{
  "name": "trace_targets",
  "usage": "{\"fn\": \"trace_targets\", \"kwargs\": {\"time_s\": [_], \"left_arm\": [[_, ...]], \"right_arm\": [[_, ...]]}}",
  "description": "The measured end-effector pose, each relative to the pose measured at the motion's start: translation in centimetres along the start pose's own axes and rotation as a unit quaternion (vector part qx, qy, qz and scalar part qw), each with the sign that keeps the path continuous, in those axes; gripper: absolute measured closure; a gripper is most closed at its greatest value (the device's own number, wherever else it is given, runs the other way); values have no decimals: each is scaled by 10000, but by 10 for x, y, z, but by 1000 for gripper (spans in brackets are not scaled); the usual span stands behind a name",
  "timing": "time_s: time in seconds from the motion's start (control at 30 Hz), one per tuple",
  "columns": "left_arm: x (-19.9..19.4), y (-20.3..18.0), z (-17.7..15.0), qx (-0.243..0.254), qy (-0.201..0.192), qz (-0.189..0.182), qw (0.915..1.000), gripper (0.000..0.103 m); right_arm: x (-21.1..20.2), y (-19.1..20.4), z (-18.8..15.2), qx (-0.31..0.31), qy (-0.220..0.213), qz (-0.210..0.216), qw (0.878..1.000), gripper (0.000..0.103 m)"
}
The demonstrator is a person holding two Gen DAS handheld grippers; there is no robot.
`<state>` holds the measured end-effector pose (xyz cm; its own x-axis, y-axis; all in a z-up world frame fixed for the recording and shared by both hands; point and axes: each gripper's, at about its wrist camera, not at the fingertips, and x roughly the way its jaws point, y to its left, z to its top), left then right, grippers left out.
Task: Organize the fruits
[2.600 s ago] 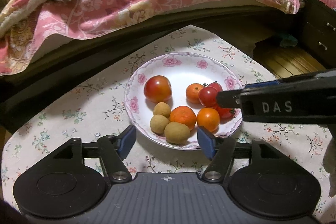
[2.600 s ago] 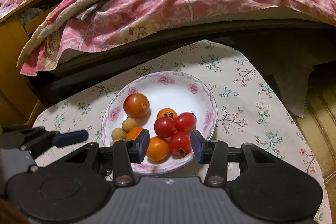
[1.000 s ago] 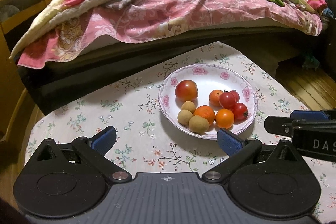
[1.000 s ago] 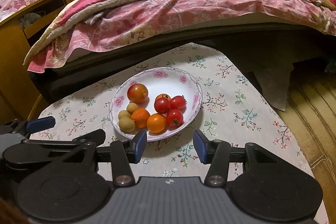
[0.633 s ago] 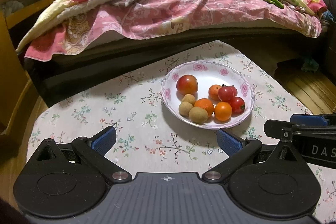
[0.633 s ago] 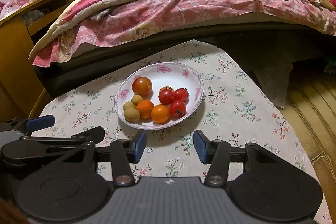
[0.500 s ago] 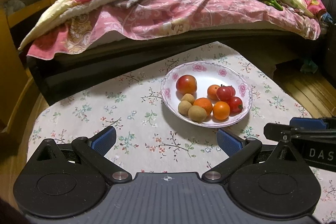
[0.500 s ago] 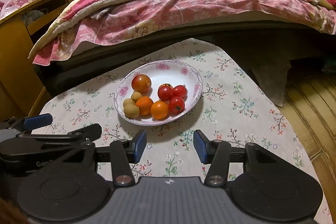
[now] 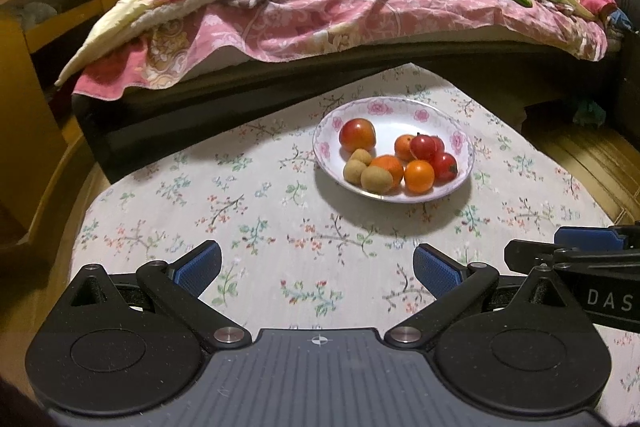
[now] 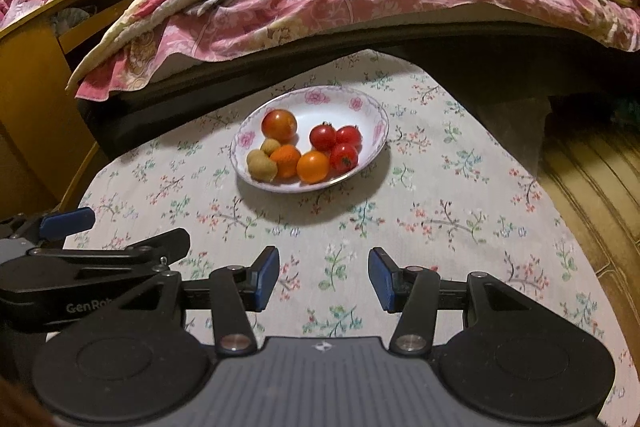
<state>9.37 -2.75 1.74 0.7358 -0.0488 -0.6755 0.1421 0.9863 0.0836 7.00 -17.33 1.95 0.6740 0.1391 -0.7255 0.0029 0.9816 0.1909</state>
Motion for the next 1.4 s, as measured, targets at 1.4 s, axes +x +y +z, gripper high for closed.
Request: {"fn": "trace_targets", "kwargs": {"time_s": [1.4], "left_arm": [[-34, -3, -42, 2, 186, 137, 9997, 2]], "right_arm": [[-27, 13, -42, -139, 145, 29, 9998, 52]]}}
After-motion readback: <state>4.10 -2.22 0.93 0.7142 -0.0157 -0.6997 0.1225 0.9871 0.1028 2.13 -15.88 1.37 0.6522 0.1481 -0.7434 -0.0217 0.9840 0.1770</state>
